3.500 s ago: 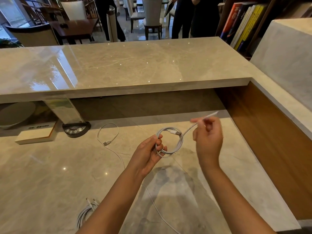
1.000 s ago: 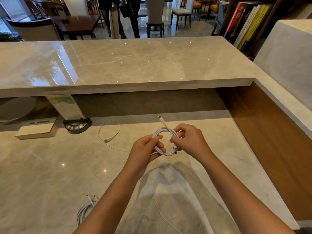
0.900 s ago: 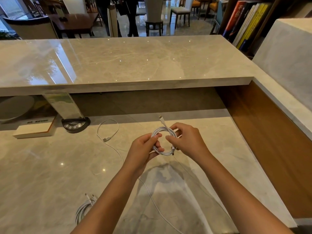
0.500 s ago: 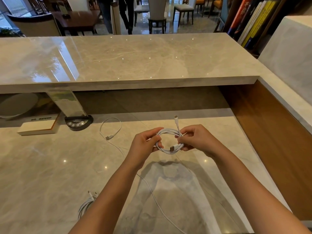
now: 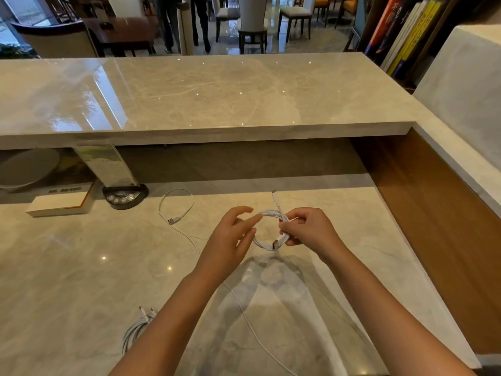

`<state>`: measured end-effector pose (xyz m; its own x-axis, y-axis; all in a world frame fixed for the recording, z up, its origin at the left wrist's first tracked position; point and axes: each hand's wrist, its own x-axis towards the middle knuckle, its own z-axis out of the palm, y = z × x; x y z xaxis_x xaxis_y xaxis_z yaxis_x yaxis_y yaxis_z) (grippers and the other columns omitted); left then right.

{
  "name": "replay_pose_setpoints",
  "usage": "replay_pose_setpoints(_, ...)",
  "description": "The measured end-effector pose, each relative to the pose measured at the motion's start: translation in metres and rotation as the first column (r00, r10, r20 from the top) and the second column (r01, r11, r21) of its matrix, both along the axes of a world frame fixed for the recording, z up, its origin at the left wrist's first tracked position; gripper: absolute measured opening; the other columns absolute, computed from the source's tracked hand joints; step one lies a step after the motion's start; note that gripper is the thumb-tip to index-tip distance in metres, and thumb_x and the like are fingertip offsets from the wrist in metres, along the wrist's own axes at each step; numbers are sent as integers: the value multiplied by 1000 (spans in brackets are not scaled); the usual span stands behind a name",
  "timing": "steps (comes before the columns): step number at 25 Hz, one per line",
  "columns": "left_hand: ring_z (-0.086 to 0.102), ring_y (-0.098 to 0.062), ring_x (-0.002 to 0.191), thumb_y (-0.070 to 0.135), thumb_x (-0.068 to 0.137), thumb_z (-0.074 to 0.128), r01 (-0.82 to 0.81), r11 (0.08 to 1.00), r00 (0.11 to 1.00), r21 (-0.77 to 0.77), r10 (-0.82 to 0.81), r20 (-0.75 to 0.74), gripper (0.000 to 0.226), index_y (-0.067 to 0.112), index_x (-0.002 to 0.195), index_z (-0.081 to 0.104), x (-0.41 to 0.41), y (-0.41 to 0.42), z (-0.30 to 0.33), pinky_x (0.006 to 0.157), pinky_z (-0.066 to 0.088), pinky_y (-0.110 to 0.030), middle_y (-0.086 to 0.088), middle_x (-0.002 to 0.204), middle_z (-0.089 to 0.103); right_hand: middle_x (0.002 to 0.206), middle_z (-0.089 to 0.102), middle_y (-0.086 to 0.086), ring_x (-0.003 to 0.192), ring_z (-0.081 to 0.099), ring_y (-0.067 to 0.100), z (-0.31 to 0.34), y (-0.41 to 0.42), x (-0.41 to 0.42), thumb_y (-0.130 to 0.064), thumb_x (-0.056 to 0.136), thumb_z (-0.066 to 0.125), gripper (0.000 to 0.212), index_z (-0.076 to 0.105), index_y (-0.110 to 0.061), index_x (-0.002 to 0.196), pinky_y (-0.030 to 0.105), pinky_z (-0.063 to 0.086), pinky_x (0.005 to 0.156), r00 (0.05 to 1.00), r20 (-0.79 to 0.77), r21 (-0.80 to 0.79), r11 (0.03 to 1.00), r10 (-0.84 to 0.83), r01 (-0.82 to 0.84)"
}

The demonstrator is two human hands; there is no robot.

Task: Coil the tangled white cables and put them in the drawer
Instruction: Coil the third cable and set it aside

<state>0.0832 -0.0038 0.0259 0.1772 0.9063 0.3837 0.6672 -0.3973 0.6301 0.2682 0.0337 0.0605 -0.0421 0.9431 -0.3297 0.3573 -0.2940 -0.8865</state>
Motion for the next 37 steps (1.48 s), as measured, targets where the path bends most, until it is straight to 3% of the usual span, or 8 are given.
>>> replay_pose_setpoints(5,55,-20,117,24,82,69,161,982,933,94,-120,-340,33,21,114,65,-13,-4,-11,82,55,-28,-3,133,56,69,69,12,56,65,17,2,0,7,-5,80,68,8,68,-12,77,21,55,52,999,-49,-2,1000,14,-14)
replay_pose_setpoints(13,57,-14,107,33,89,49,83,983,935,165,-20,-354,28,16,97,71,-19,-21,-27,68,58,-28,3,102,70,68,69,8,60,65,18,-13,-2,-4,-9,84,66,4,69,-7,84,21,54,53,978,-152,-27,989,141,-147)
replay_pose_setpoints(18,60,-23,110,26,91,51,-87,978,907,188,156,-392,24,11,99,69,-43,-61,-29,71,58,-33,-3,105,69,87,64,-1,73,66,15,-26,-11,-38,-18,88,60,33,55,-27,120,29,59,68,943,-73,143,939,325,-312)
replay_pose_setpoints(23,60,-25,108,23,90,57,-312,925,837,219,376,-398,18,12,101,65,-80,-134,-28,67,58,-37,-5,102,70,122,53,-9,102,55,3,-46,-38,-69,-15,89,53,29,63,-28,113,13,48,79,706,197,492,554,680,-672)
replay_pose_setpoints(26,58,-24,110,23,89,56,-366,910,809,198,415,-416,19,13,102,65,-95,-177,-33,72,58,-36,-4,104,69,133,53,3,115,50,17,-64,-57,-90,-20,82,62,26,68,-24,107,29,52,76,549,552,569,198,627,-798)
replay_pose_setpoints(28,57,-24,111,23,89,58,-383,907,807,176,421,-414,20,12,103,66,-104,-197,-40,78,57,-35,-4,106,69,127,59,9,115,53,27,-70,-71,-105,-18,78,71,23,70,-18,101,34,54,73,530,643,596,73,553,-800)
replay_pose_setpoints(31,56,-23,112,25,90,56,-379,912,818,154,408,-405,23,9,101,70,-120,-213,-53,84,54,-32,-5,107,68,113,68,5,108,59,29,-79,-89,-124,-17,75,75,19,71,-15,94,36,54,71,515,698,599,-12,498,-800)
replay_pose_setpoints(37,53,-20,113,26,92,53,-341,929,861,143,370,-350,27,8,101,70,-151,-230,-81,95,43,-24,-7,108,69,101,73,0,100,64,28,-106,-118,-154,-19,73,77,18,73,-16,89,36,53,77,521,738,573,9,430,-820)
